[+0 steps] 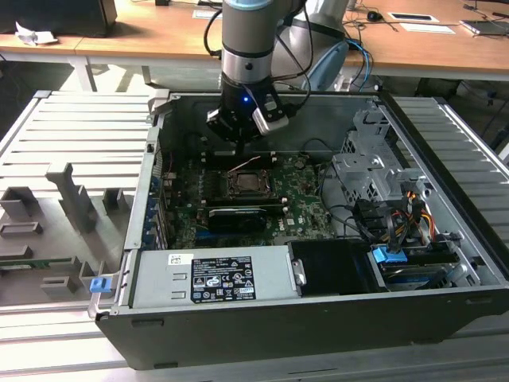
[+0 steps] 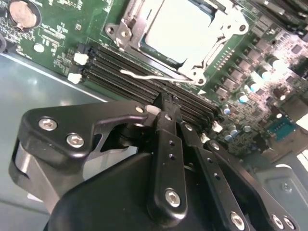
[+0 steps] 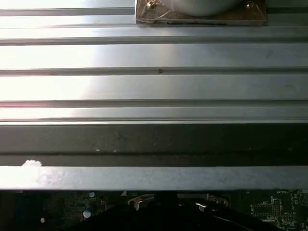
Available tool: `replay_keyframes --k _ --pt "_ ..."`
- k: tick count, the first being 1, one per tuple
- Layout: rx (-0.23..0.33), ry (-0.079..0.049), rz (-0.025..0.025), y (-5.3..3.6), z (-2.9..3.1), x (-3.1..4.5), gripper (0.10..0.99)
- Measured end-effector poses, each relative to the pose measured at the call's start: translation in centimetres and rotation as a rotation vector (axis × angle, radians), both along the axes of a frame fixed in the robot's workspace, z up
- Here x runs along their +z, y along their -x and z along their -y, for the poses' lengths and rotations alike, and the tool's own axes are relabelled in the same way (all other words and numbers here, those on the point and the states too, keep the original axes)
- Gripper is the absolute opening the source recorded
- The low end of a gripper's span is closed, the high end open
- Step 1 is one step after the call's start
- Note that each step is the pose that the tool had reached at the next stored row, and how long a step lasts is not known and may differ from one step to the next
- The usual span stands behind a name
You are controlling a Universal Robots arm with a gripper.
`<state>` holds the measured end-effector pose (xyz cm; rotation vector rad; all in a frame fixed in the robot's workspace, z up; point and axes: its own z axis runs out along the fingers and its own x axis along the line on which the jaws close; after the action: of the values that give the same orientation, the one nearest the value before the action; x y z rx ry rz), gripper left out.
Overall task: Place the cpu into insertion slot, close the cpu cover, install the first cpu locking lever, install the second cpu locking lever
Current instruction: 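Install the first cpu locking lever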
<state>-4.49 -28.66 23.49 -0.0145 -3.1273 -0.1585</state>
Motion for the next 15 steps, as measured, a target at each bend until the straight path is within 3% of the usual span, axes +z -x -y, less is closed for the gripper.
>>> replay_keyframes --k 7,15 --pt "0.009 0.002 0.0001 -0.27 0.09 -0.41 0.106" --pt "0.009 0.002 -0.0001 -1.99 0.1 -0.73 0.106"
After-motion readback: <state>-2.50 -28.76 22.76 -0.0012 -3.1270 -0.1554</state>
